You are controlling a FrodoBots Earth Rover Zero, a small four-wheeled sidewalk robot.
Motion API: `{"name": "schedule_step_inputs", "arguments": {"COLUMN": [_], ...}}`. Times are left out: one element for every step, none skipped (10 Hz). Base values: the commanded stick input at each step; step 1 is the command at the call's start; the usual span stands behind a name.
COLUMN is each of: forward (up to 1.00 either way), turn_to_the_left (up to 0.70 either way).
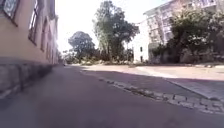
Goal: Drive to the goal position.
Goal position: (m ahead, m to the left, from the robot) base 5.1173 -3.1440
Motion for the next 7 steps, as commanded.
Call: {"name": "schedule_step_inputs", "arguments": {"forward": [0.00, 0.00, 0.00, 0.00, 0.00, 0.00, 0.00], "turn_to_the_left": [0.60, 0.60, 0.60, 0.60, 0.60, 0.60, 0.60]}}
